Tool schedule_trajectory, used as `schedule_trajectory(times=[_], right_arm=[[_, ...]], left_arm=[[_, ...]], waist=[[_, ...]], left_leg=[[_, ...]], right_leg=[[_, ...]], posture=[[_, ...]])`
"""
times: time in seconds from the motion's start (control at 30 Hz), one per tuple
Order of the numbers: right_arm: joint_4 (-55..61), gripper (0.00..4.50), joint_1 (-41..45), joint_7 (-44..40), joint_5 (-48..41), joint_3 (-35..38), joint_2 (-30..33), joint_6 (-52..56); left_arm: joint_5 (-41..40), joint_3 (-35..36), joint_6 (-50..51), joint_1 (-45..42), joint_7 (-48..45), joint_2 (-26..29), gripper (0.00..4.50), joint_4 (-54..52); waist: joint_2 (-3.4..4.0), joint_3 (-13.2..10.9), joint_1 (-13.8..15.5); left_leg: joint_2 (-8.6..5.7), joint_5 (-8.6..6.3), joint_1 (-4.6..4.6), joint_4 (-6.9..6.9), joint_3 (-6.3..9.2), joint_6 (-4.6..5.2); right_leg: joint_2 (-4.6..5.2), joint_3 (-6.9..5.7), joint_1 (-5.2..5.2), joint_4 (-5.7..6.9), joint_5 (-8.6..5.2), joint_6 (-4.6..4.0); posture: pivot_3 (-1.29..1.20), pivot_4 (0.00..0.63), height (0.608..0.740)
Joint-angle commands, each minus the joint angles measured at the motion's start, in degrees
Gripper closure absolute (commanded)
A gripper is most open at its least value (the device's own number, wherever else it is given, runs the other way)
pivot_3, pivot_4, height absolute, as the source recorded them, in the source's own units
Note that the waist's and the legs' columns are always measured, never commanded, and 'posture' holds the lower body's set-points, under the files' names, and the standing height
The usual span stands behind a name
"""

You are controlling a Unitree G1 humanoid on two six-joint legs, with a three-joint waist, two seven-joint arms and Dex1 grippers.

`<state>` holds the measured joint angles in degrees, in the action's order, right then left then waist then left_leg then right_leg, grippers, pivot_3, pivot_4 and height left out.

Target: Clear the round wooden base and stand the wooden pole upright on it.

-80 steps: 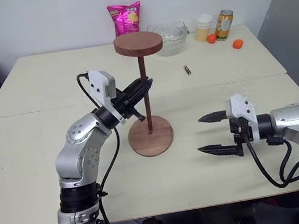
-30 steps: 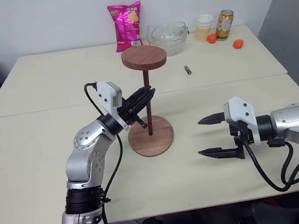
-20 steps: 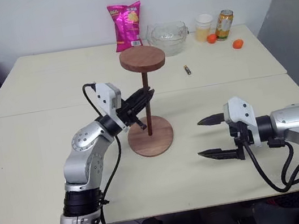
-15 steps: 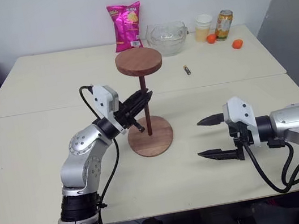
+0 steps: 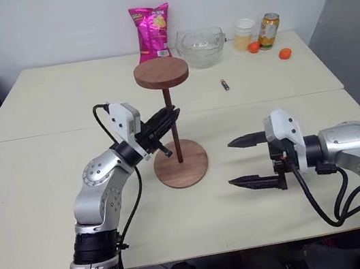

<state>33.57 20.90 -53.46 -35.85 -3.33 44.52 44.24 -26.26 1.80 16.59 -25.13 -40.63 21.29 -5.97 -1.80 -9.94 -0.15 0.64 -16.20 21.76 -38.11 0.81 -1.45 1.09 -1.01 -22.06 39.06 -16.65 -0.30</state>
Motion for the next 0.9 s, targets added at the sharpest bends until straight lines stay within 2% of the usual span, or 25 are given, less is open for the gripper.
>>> schedule_trajectory(times=[0.03, 0.4, 0.53, 0.63, 0.83, 0.9], right_arm=[[1.97, 0.0, -0.22, 0.3, -1.0, 1.76, 0.42, -0.94], [3.44, 0.0, -1.55, 0.71, -2.13, 2.19, 1.01, -0.63], [3.77, 0.0, -1.31, 1.29, -2.87, 2.1, 0.71, -0.25], [3.86, 0.0, -0.95, 1.36, -3.46, 2.08, 0.73, -0.02], [3.77, 0.0, -0.92, 1.85, -4.0, 2.14, 1.03, 0.12], [3.72, 0.0, -1.0, 2.21, -3.99, 2.06, 1.02, 0.13]], left_arm=[[4.26, -2.33, 0.73, 2.23, 0.12, 1.92, 4.26, 2.71], [3.11, -0.8, 0.7, 6.42, 0.2, 4.2, 4.26, 0.79], [2.97, -0.61, 0.77, 6.62, 0.57, 4.24, 4.26, 1.33], [3.01, -0.35, 1.09, 6.48, 1.06, 4.02, 4.26, 2.85], [4.44, -1.21, -0.37, 5.0, 0.4, 4.21, 4.26, 7.05], [5.07, -1.61, -1.04, 4.13, 0.09, 4.36, 4.26, 8.39]], waist=[[0.01, 0.11, 0.0], [0.13, 0.3, -0.21], [0.17, 0.32, -0.21], [0.17, 0.32, -0.22], [0.25, 0.5, -0.24], [0.3, 0.57, -0.24]], left_leg=[[0.0, 0.0, 0.0, 0.0, 0.0, 0.0], [0.03, -0.01, -0.14, 0.05, 0.0, 0.01], [0.02, -0.01, -0.49, 0.14, -0.01, 0.02], [0.02, -0.05, -0.83, 0.21, -0.02, 0.08], [0.03, -0.06, -0.87, 0.22, -0.02, 0.09], [0.03, -0.06, -0.88, 0.22, -0.02, 0.09]], right_leg=[[0.0, 0.0, 0.0, 0.0, 0.0, 0.0], [-0.03, 0.02, 0.1, 0.0, 0.0, 0.0], [-0.03, 0.03, 0.43, -0.06, -0.01, 0.02], [-0.03, 0.03, 0.75, -0.11, -0.04, 0.03], [-0.06, 0.06, 0.76, -0.09, -0.04, 0.04], [-0.06, 0.05, 0.77, -0.09, -0.19, 0.3]], posture=[[0.0, 0.15, 0.74], [0.0, 0.15, 0.74], [0.0, 0.15, 0.74], [0.0, 0.15, 0.74], [0.0, 0.15, 0.74], [0.0, 0.15, 0.74]])
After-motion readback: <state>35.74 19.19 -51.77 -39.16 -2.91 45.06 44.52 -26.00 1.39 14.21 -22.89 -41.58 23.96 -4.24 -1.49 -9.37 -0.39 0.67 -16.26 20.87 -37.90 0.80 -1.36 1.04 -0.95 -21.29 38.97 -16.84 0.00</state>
